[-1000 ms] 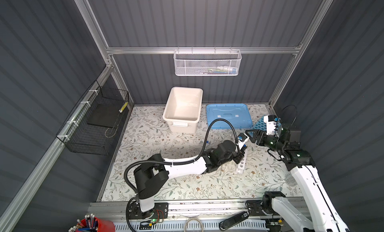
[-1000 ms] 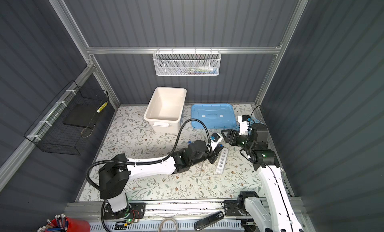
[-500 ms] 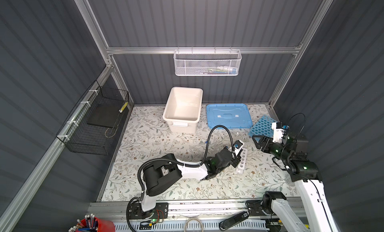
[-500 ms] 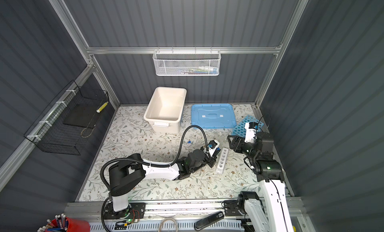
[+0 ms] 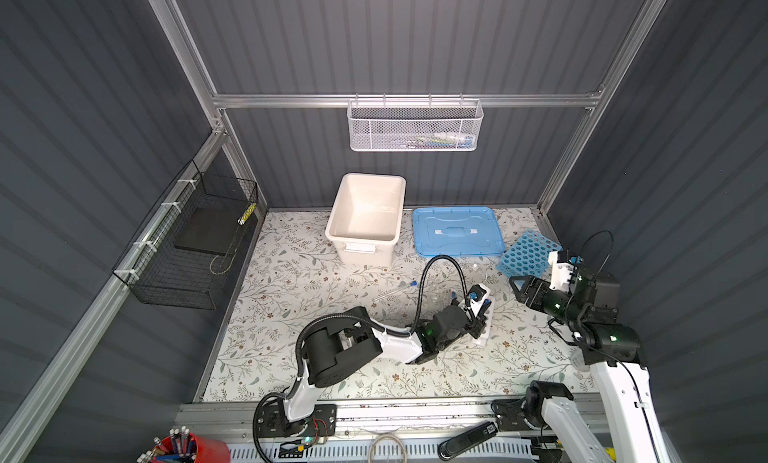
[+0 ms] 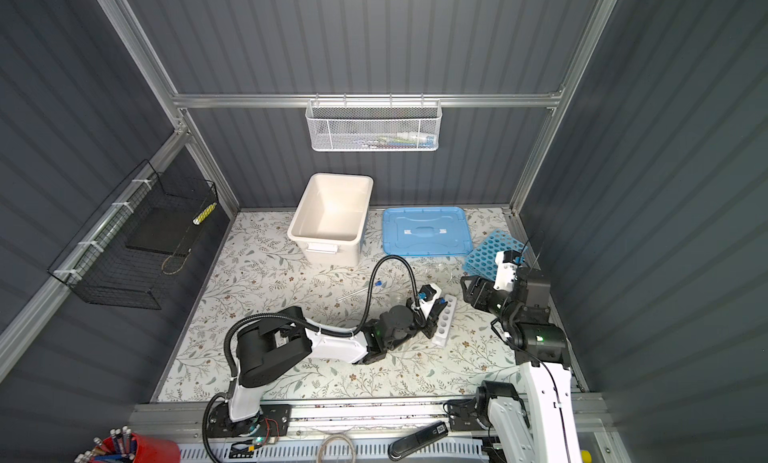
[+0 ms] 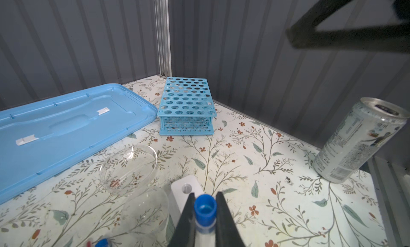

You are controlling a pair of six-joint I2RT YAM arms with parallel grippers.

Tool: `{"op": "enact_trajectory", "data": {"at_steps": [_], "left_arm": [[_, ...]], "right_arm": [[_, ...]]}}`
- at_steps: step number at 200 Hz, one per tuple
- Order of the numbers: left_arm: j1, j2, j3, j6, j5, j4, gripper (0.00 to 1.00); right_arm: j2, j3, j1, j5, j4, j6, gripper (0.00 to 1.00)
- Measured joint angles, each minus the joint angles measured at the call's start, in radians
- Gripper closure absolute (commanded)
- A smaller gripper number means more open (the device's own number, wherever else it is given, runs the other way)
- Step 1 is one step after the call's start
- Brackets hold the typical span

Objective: Organize the chemistry lab equipment
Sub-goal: 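Lower the blue-capped tube into a white rack hole with the left gripper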

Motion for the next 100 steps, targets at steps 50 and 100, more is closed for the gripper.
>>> {"op": "enact_trajectory", "data": {"at_steps": [50,100], "left_arm": [[-0.011,0.031,0.022,0.019,0.000,0.012,0.91],[-0.024,0.043,0.055,0.058,0.000,0.046,0.91]], "right_arm": [[-0.016,0.000,-0.024,-0.009,-0.012,-0.005,0.31],[-0.013,0.000,-0.033,-0.017,-0.014,-0.006,0.31]]}}
